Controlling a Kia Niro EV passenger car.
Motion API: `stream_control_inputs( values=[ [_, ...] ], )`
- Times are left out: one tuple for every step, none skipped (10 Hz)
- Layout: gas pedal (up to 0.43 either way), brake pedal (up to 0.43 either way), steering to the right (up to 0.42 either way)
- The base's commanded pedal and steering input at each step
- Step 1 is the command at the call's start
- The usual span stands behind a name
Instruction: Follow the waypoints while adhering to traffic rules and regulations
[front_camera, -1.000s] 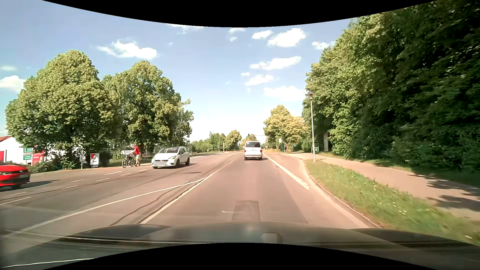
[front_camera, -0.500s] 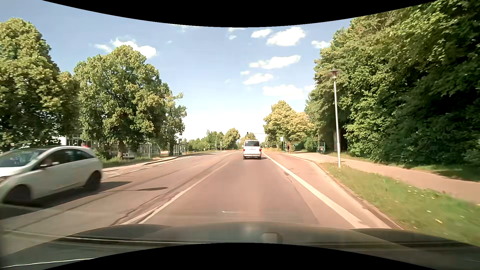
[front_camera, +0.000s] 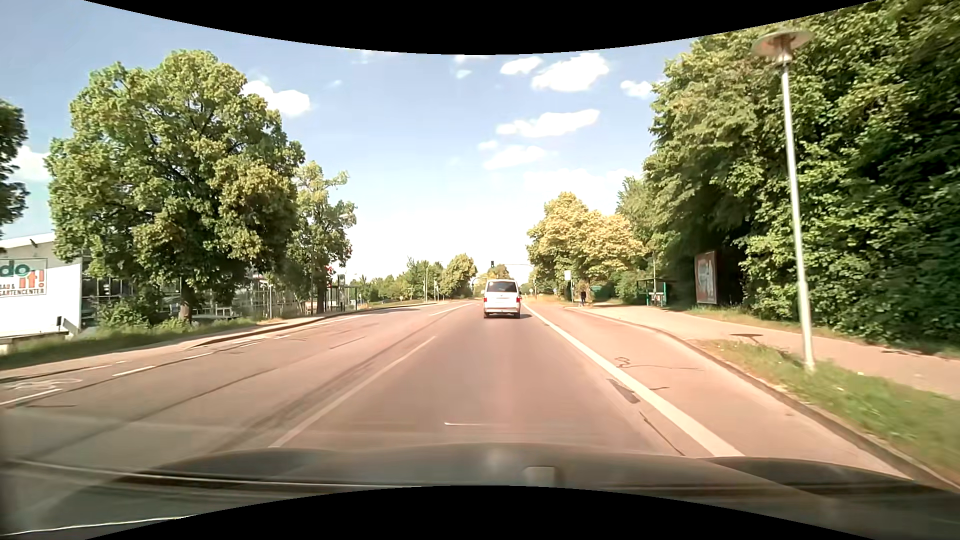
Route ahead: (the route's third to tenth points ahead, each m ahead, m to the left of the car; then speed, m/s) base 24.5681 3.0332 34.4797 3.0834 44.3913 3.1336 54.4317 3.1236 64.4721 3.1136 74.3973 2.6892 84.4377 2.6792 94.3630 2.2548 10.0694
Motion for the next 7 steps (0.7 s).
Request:
stream_control_inputs(
  values=[
    [0.087, 0.006, 0.004],
    [0.079, 0.006, 0.004],
    [0.079, 0.006, 0.003],
    [0.059, 0.006, 0.003],
    [0.039, 0.006, 0.003],
    [0.020, 0.006, 0.003],
    [0.000, 0.006, 0.002]
  ],
)
